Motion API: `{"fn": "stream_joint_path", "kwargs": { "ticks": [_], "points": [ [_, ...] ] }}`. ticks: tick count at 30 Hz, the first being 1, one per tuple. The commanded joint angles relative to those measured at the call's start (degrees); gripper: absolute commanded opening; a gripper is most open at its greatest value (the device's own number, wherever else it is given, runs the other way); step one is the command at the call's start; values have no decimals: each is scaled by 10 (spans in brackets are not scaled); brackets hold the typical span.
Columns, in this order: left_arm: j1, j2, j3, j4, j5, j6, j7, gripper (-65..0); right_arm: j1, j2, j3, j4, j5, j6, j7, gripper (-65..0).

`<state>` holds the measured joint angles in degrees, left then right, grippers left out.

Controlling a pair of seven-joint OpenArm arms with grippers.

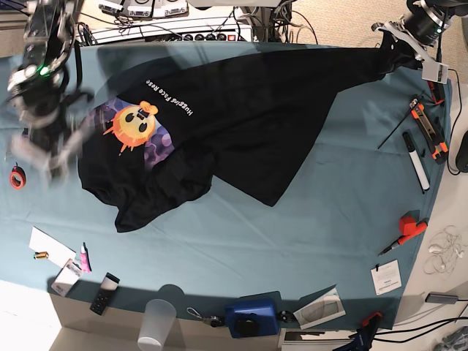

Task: Layout the t-shirt on the table in an organized manner, then fold the t-shirt properly
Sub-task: 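Drag the grasped shirt with the right gripper away from the left gripper, then grasp the shirt body near the graphic with the right gripper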

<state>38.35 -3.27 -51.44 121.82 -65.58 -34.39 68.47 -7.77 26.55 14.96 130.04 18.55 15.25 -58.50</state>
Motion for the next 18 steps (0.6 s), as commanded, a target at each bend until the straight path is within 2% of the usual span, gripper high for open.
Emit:
{"fn": "stream_joint_path", "kwargs": {
  "ticks": [1, 4, 8, 14, 18],
  "points": [
    [5, -4, -3, 9, -11, -2, -10, -650, 30, 2, -5, 3, 5, -2, 19, -491],
    [5, -4, -3, 9, -11, -2, -21, -650, 98, -5, -69, -39, 7, -2, 2, -491],
    [5, -4, -3, 9, -11, -2, -25, -650, 166, -14, -195, -150, -10, -2, 2, -491],
    [5, -4, -3, 9, -11, -2, -25, -650, 263, -74, -340, -304, -54, -3, 23, -491],
    [5, -4, -3, 9, -11, -2, -25, -650, 323, -120, -399, -406, -71, -3, -20, -491]
  ]
}}
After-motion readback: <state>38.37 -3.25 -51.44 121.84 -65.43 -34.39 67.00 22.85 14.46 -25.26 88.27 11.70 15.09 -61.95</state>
